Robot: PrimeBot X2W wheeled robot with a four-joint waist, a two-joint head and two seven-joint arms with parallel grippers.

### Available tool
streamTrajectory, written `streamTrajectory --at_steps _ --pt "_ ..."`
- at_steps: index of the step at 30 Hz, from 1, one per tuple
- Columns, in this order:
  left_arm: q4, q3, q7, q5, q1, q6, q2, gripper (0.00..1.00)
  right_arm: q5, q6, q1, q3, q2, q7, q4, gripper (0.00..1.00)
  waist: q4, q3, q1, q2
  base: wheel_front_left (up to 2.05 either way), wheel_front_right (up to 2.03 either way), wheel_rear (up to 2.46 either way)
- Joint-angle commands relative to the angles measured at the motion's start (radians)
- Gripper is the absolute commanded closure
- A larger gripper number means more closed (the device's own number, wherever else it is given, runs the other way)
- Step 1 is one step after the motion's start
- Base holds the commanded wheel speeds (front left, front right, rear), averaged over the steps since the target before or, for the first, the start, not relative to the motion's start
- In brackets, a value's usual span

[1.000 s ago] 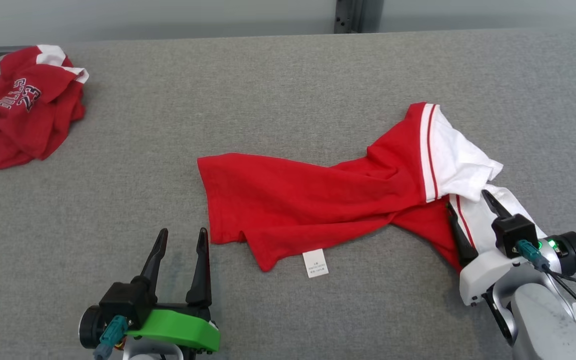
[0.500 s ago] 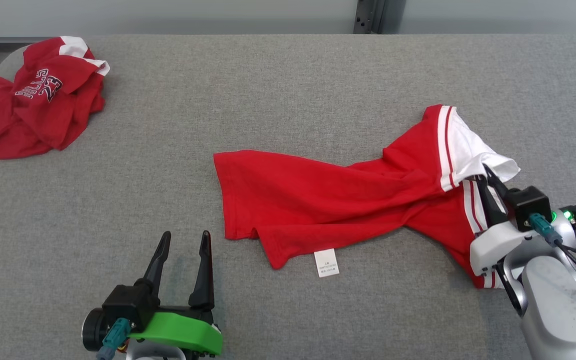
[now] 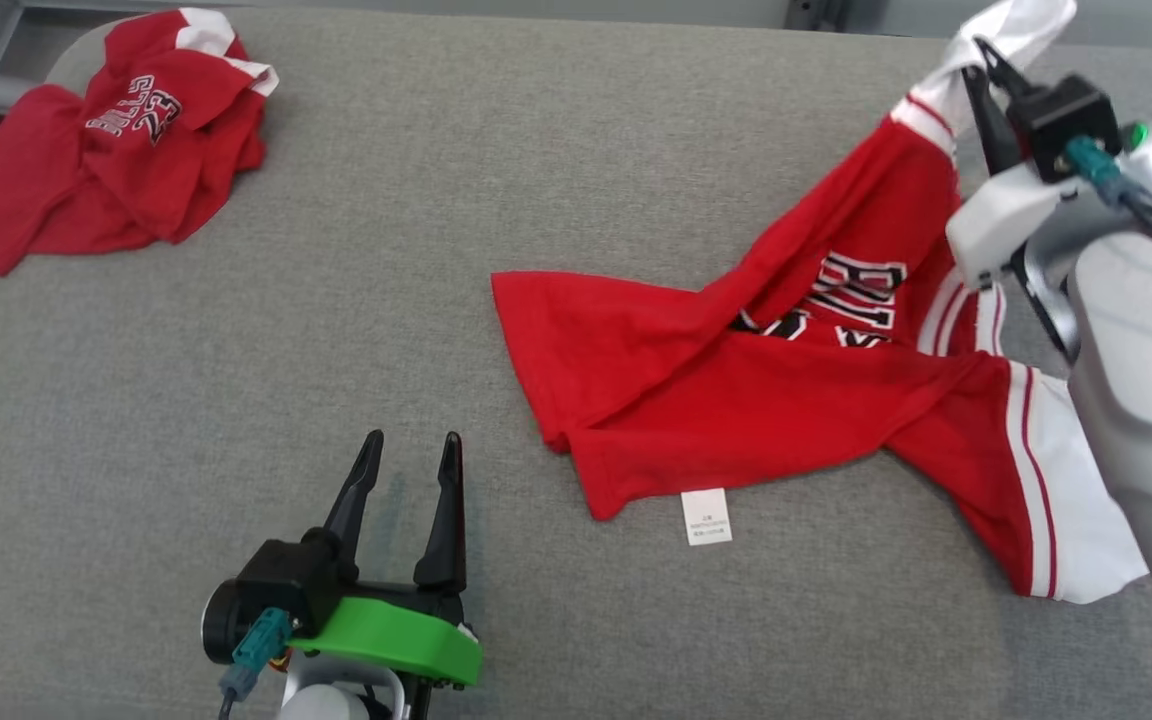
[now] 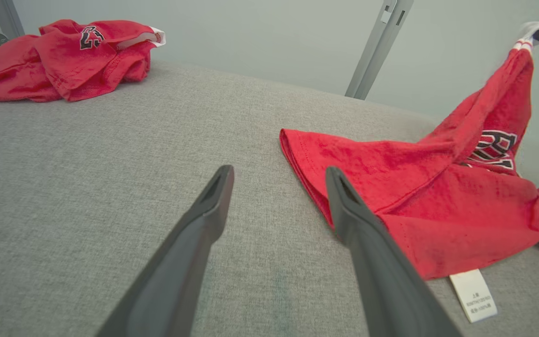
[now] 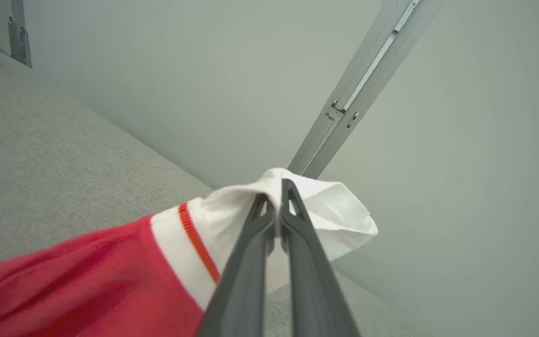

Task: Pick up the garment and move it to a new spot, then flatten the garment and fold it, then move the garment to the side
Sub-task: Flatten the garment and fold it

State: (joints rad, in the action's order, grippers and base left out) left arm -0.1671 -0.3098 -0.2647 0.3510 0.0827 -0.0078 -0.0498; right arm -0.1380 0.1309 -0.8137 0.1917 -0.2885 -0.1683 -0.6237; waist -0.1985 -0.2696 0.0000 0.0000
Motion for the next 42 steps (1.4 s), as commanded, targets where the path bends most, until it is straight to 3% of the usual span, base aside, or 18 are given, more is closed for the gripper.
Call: streamTrajectory --at_steps 1,11,12,13,18,26,35,42 --pt "0.004 -0.008 0.001 0.008 0.020 0.007 -0.001 0.00 -0.002 0.000 -0.062 0.026 -0.010 0.014 -0.026 1.00 -0.073 -0.059 0.0000 0.0000 0.00 0.00 0.00" --pt "0.006 -0.095 0.001 0.064 0.073 0.021 -0.001 0.00 0.008 0.000 -0.377 0.148 -0.051 0.070 -0.310 1.00 -0.210 -0.137 0.0000 0.0000 0.00 0.00 0.00" --pt "0.006 -0.100 0.001 0.063 0.078 0.024 -0.001 0.00 0.005 0.000 -0.390 0.150 -0.049 0.072 -0.339 0.80 -0.214 -0.141 0.0000 0.0000 0.00 0.00 0.00" --pt "0.005 -0.105 0.001 0.065 0.081 0.026 -0.001 0.00 0.002 0.000 -0.395 0.161 -0.044 0.075 -0.369 0.00 -0.219 -0.144 0.0000 0.0000 0.00 0.00 0.00" --pt "0.011 -0.097 0.001 0.061 0.084 0.042 -0.001 0.00 0.019 0.000 -0.436 0.187 -0.018 0.002 -0.440 0.00 -0.197 -0.146 0.0000 0.0000 0.00 0.00 0.00" --pt "0.010 -0.034 0.001 0.003 0.072 0.030 -0.002 0.00 0.125 -0.001 -0.373 0.196 -0.022 -0.091 -0.446 0.00 -0.045 -0.078 0.0000 0.0000 0.00 0.00 0.00" --pt "0.013 0.024 0.001 -0.057 0.033 0.009 -0.002 0.00 0.295 -0.001 -0.067 0.146 -0.092 -0.097 -0.213 0.00 0.111 0.028 0.0000 0.0000 0.00 0.00 0.00" --pt "0.015 0.052 0.001 -0.078 0.007 -0.005 -0.002 0.00 0.363 0.000 0.172 0.103 -0.117 -0.097 -0.112 0.00 0.149 0.061 0.0000 0.0000 0.00 0.00 0.00"
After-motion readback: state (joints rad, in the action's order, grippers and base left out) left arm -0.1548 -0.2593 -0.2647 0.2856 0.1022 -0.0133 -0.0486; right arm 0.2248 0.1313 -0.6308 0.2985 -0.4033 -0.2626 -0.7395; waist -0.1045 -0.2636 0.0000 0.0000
